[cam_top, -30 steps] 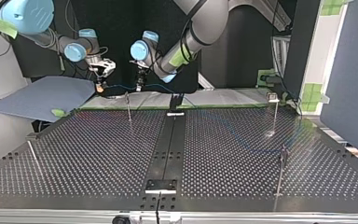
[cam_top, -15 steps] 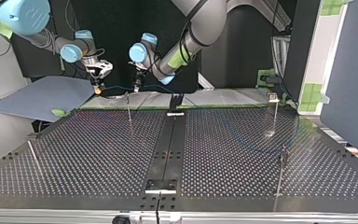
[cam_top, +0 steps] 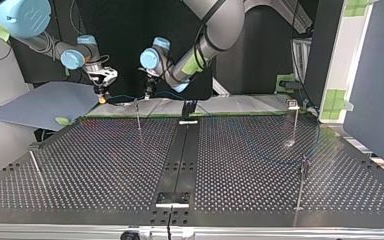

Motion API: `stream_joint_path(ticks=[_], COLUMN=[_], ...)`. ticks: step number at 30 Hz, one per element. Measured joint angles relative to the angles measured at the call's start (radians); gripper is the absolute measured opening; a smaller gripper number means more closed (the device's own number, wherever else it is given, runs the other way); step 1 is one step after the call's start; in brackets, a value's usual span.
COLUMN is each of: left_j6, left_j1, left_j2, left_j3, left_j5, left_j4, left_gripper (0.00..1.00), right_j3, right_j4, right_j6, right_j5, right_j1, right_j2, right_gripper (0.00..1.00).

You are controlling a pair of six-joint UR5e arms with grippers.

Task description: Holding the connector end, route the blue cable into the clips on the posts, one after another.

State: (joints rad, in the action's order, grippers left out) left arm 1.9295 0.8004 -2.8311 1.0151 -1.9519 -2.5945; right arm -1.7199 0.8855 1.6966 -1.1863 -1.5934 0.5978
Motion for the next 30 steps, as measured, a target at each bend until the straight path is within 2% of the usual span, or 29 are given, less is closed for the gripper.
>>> stream_joint_path(ticks=[7,17,22,30], left_j6=[0.002,0.039,0.024,-0.003], left_j1=[-0.016,-0.034,-0.026,-0.013], left_j2=[0.000,0.000,0.000,0.000], left_j3=[0.000,-0.012,-0.013,-0.014], left_j5=[0.037,0.106,0.107,0.098], left_j4=[0.001,0.001,-0.028,-0.043], left_gripper=[0.01,0.01,0.01,0.01], right_j3=[0.015,0.039,0.046,0.043], right_j4=[-0.007,-0.018,-0.035,-0.059], right_j6=[0.001,0.005,0.000,-0.022], right_j5=[0.005,0.005,0.001,0.006], right_j1=[0.003,0.011,0.018,0.024], right_j2=[0.000,0.000,0.000,-0.001], right_gripper=[0.00,0.00,0.00,0.00])
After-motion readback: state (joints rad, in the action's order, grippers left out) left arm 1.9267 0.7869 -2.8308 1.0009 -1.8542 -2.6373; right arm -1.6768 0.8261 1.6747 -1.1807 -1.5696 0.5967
